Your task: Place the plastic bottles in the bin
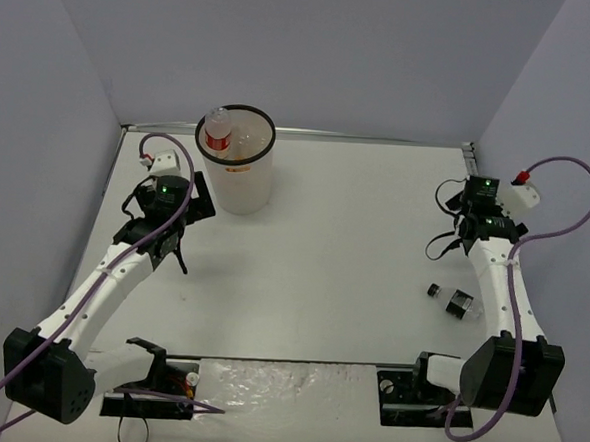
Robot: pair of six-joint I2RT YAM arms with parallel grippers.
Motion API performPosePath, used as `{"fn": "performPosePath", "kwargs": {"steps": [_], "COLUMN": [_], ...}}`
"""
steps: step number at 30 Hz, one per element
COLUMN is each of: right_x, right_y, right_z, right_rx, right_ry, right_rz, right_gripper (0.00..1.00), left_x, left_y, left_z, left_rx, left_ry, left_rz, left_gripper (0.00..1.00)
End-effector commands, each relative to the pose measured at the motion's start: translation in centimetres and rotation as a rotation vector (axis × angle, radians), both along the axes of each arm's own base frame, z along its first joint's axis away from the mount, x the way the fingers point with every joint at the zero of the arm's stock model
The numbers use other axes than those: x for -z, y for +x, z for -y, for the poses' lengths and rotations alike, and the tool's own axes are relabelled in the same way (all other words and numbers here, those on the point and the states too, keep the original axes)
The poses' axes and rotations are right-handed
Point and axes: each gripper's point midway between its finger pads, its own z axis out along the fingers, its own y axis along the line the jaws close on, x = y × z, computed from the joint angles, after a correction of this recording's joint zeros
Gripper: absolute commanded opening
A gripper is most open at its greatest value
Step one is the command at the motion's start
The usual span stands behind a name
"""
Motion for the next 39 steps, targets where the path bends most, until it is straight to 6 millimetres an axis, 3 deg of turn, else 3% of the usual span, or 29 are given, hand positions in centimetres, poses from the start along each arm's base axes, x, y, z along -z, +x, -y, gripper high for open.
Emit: {"fn": "performPosePath", "kwargs": {"steps": [1, 5, 8, 10, 12, 16, 20, 22, 25, 30, 39], "right_x": [1.4, 4.6, 6.8, 7.1, 5.1, 3.3, 5.1, 7.5, 9.0, 9.5, 14.0], "right_y": [-1.3, -4.6, -6.6, -8.6, -10.1, -10.5, -10.5, -11.0, -11.3, -11.6, -12.0], "right_z": [1.8, 5.6, 5.8, 6.1, 6.4, 5.4, 3.5, 2.2, 1.2, 0.8, -0.8], "right_rx": [0.134, 0.232, 0.314, 0.422, 0.459, 0.427, 0.378, 0.377, 0.398, 0.407, 0.415], "right_ry": [0.118, 0.16, 0.289, 0.305, 0.261, 0.284, 0.372, 0.441, 0.506, 0.526, 0.627], "right_rz": [0.066, -0.021, 0.007, 0.076, 0.172, 0.241, 0.191, 0.157, 0.158, 0.161, 0.019], "right_gripper": [1.0, 1.0, 1.0, 1.0, 1.0, 1.0, 1.0, 1.0, 1.0, 1.0, 1.0], "left_x": [-3.6, -3.3, -3.1, -3.0, -2.9, -2.6, -2.4, -2.6, -2.8, -2.8, -2.8], "left_y": [1.5, 1.5, 1.5, 1.6, 1.7, 1.9, 1.8, 1.7, 1.4, 1.2, 1.2], "left_z": [0.5, 0.7, 0.5, 0.1, 0.0, 0.7, 0.7, 0.6, 0.5, 0.3, -0.6], "left_rx": [0.014, 0.021, 0.015, -0.002, -0.01, 0.017, 0.024, 0.021, 0.021, 0.015, -0.023], "left_ry": [-0.035, -0.039, -0.03, -0.02, -0.015, -0.029, -0.022, -0.021, -0.022, -0.019, 0.008], "left_rz": [0.103, 0.099, 0.099, 0.101, 0.098, 0.085, 0.076, 0.079, 0.084, 0.091, 0.097], "left_gripper": [0.97, 0.97, 0.97, 0.97, 0.97, 0.97, 0.97, 0.97, 0.97, 0.97, 0.97]}}
